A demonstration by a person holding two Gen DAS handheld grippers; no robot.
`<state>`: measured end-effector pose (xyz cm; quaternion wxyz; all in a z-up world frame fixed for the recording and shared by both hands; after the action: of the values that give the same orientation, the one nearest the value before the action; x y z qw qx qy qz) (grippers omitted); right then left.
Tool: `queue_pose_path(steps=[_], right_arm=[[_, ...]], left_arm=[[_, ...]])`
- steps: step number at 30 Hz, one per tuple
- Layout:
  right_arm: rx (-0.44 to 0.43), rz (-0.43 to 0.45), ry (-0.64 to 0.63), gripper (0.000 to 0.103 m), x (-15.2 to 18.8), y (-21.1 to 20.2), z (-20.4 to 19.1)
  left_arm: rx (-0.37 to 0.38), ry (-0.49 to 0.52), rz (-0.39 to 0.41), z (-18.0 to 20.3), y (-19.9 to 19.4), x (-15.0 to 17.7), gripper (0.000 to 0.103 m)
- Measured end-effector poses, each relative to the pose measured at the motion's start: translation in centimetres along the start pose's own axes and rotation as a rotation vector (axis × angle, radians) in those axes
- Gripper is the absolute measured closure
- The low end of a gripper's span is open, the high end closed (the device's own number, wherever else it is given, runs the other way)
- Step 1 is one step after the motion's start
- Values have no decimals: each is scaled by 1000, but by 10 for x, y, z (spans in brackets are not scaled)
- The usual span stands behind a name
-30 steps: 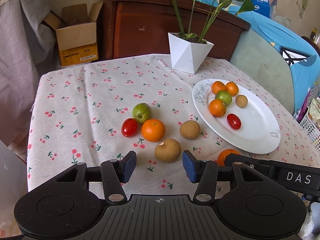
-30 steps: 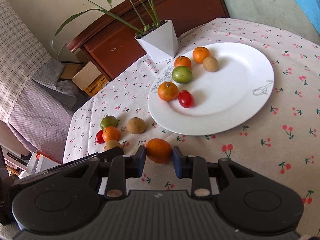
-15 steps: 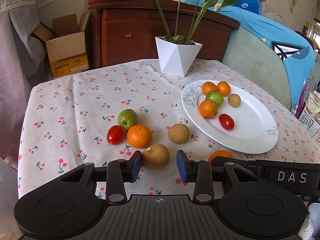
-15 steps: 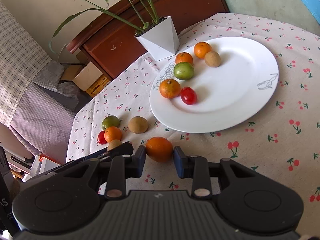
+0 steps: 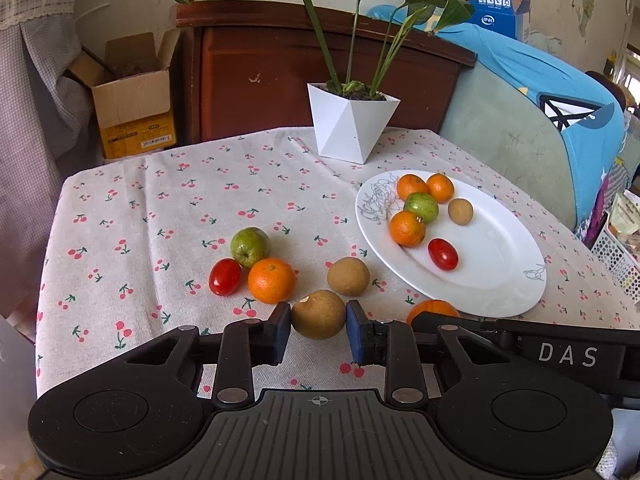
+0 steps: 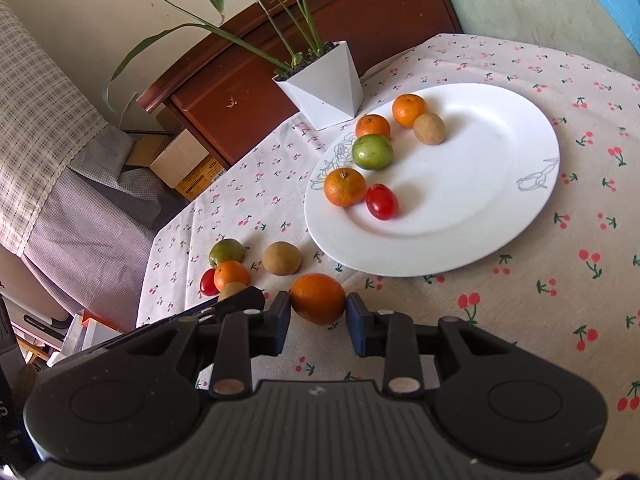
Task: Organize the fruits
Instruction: 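Carry kiwi and orange onto the plate and open both grippers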
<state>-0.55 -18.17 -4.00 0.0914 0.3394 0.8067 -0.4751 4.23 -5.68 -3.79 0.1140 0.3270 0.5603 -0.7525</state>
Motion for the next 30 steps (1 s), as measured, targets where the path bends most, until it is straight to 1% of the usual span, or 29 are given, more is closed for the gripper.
queue_pose_path(steps=[5,8,13,15,19,30], right_arm=[[-7,32,5,72,-9,-10,0],[2,60,9,72,-16,-19,4],[46,124,14,72,-30,-36,17],[62,142,35,72,-33,-41,26],[84,159,79,72,-36,-46,42],[107,179,198,72,-41,-48,79]], left_arm=[[15,-7,26,5,-7,-9,76],[36,-10,38,13,-11,-15,76],[77,-15,48,31,-9,-23,76],[88,-14,49,38,-7,-25,76],[119,-15,47,54,-3,-28,76],[150,17,21,87,19,-26,76]])
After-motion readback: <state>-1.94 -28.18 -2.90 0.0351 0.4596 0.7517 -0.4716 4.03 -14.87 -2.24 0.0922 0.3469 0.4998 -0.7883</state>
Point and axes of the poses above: each gripper's, at about its wrist camera, not at the fingertips, and y roughly the way its jaws point, z to its right, x to its underside, the point moved 8 cm from there along y, roughly the way its jaws point, and after that the axes turned 8 degrees about -z, right-handed, at the moved point
